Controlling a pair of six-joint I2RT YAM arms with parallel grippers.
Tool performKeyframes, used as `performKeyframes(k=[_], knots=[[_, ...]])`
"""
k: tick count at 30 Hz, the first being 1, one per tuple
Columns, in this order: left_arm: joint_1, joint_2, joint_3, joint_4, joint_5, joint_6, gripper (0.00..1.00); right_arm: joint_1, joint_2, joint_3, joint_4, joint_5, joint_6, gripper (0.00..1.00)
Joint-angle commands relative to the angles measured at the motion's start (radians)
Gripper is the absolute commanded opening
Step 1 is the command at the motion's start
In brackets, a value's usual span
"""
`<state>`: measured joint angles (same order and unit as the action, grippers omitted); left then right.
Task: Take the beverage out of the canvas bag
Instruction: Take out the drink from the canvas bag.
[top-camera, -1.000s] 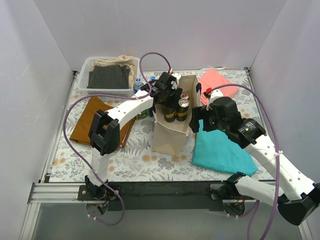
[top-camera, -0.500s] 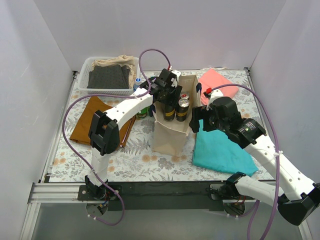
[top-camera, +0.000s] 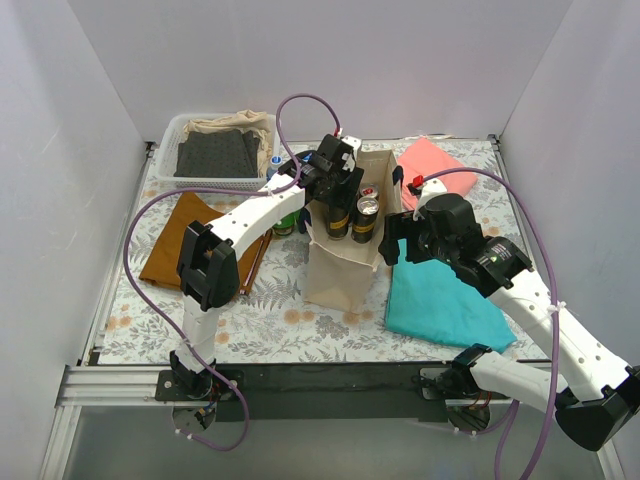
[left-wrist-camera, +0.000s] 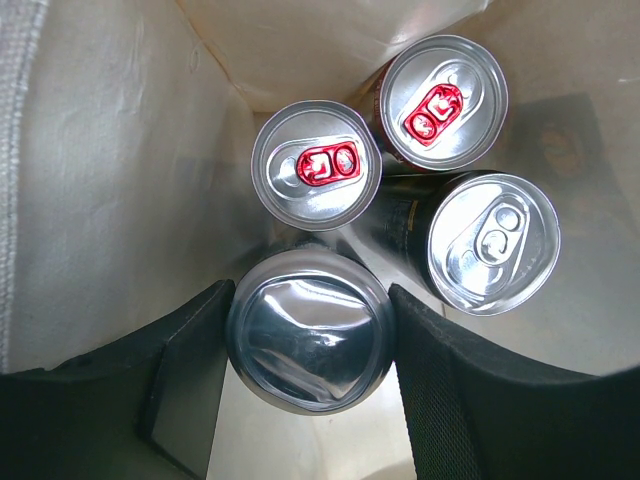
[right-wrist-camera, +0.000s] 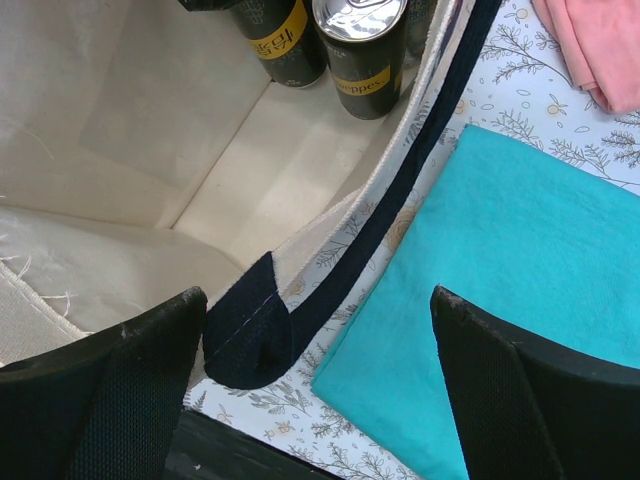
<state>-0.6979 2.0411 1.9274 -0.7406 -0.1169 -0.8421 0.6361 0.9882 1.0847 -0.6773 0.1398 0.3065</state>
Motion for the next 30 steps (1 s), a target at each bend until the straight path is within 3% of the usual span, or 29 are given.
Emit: performKeyframes(k=[1,9,30], knots=[[0.003,-0.085,0.033,0.038,-0.015,-0.009,0.00,-0.003,-0.020,0.026,0.019,0.024,-0.021,0.97],[0.003,-0.071,0.157,-0.054,0.052,0.001,0.00,-0.001,-0.013,0.029,0.019,0.017,-0.018,0.97],[0.001,-0.131,0.235,-0.209,0.171,0.051,0.00,-0.001,-0.008,0.037,0.021,0.009,-0.015,0.97]])
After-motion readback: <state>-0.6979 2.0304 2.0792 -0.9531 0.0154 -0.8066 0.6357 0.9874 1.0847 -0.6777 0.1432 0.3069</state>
